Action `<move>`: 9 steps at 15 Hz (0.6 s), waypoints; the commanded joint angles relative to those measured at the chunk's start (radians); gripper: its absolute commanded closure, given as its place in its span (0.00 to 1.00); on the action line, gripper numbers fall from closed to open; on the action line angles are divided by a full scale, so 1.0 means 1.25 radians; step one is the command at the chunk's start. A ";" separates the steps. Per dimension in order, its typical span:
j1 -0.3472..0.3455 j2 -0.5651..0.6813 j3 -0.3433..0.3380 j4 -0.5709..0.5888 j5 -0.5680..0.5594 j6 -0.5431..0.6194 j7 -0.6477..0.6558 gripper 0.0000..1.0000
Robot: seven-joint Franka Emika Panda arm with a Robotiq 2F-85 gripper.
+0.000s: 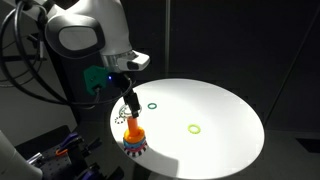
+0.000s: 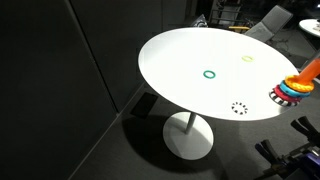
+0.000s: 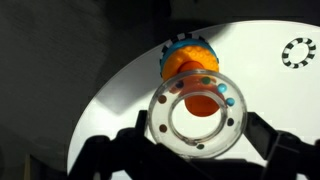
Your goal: Place the clear ring on the stack
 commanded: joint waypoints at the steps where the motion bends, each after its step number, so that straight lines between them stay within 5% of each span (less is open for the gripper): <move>1: 0.004 0.007 -0.006 -0.011 0.008 0.030 -0.025 0.30; 9: 0.010 0.042 -0.020 -0.012 0.035 0.044 -0.052 0.30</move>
